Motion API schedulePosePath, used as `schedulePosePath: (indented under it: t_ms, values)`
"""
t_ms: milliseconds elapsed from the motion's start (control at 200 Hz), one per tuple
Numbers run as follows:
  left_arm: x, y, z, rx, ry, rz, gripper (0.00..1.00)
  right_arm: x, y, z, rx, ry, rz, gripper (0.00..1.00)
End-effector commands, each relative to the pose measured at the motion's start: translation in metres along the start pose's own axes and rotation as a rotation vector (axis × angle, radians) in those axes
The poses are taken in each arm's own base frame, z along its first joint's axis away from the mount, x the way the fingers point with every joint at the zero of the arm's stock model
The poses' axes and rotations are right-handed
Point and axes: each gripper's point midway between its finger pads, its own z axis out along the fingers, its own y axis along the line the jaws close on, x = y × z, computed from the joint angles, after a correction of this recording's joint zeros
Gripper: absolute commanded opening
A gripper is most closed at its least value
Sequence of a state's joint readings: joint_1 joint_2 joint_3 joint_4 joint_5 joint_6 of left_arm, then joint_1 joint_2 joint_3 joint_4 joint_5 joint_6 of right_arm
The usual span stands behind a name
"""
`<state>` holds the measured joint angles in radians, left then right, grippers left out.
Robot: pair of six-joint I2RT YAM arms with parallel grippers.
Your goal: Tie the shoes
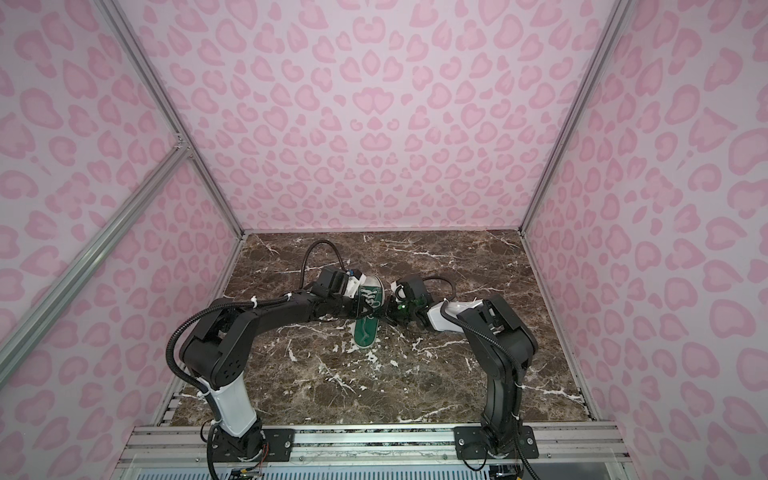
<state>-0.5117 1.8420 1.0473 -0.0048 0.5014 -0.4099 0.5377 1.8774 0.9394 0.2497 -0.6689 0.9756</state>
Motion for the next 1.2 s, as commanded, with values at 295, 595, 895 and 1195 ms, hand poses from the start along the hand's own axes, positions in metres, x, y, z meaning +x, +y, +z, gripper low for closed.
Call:
schedulePosePath:
  t_ms: [295, 595, 895, 1195]
  values:
    - [-0.003, 0.003, -0.004, -0.012, -0.016, -0.002, 0.06, 0.0, -0.002, 0.001, 0.017, 0.0, -0.012, 0.0]
    - [-0.001, 0.006, -0.003, -0.018, -0.01, -0.008, 0.06, 0.0, 0.01, -0.005, -0.022, -0.01, -0.018, 0.0]
    - [0.0, 0.005, -0.001, -0.008, -0.006, -0.015, 0.06, -0.001, 0.026, -0.004, -0.075, -0.004, -0.025, 0.0]
    - [-0.004, 0.005, -0.005, -0.019, -0.024, -0.015, 0.06, 0.002, 0.0, -0.009, 0.121, -0.009, -0.076, 0.15]
